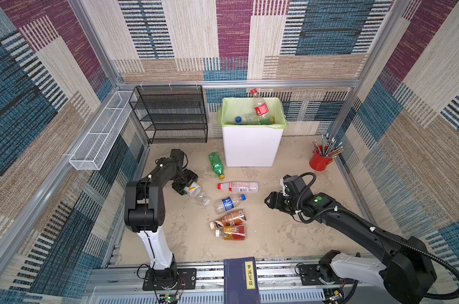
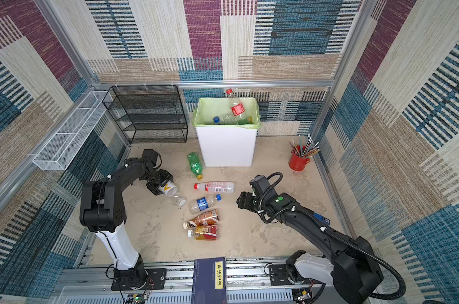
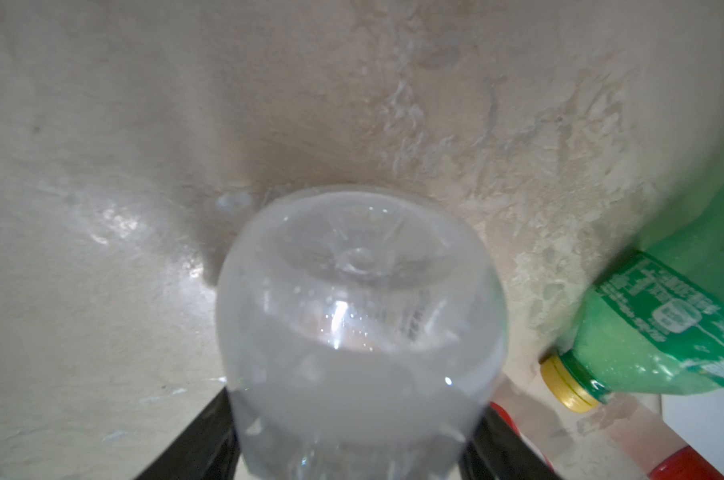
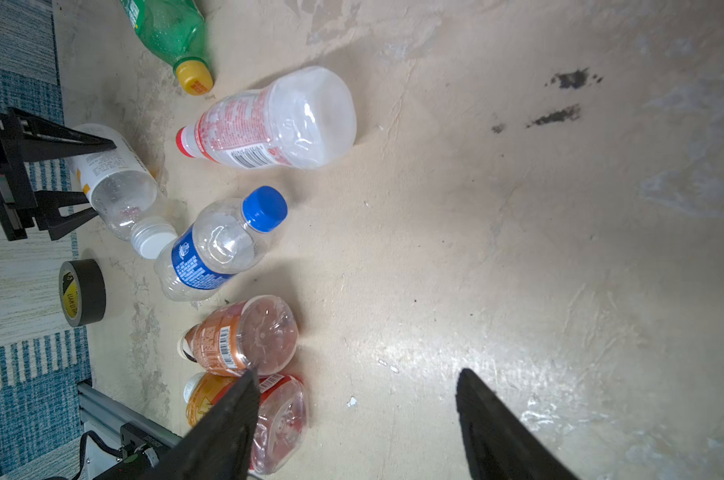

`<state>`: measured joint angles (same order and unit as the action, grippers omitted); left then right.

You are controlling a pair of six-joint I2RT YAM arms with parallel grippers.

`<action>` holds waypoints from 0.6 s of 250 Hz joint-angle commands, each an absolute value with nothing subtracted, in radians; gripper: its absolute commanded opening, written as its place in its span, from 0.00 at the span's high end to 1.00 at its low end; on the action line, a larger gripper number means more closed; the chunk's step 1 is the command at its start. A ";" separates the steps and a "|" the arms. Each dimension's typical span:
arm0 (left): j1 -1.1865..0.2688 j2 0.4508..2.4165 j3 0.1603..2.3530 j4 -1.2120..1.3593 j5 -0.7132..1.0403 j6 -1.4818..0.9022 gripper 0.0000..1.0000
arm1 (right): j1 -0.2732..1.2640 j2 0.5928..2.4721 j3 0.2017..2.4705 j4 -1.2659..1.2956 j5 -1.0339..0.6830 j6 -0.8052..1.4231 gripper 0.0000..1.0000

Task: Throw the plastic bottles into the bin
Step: 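Close left gripper on the clear yellow-label bottle and lift it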

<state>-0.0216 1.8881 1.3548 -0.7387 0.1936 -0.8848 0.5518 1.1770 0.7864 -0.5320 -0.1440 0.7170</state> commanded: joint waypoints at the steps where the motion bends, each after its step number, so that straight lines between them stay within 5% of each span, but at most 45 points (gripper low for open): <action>1: -0.018 1.855 1.330 -0.747 0.210 -0.835 0.31 | 0.535 1.186 0.800 -0.493 -0.176 0.683 0.24; 69: -0.017 1.706 1.202 -0.696 0.248 -0.818 0.41 | 0.479 1.216 0.846 -0.482 -0.219 0.608 0.24; 150: -0.030 1.337 0.997 -0.451 0.317 -0.776 0.42 | 0.437 1.279 0.900 -0.426 -0.274 0.551 0.24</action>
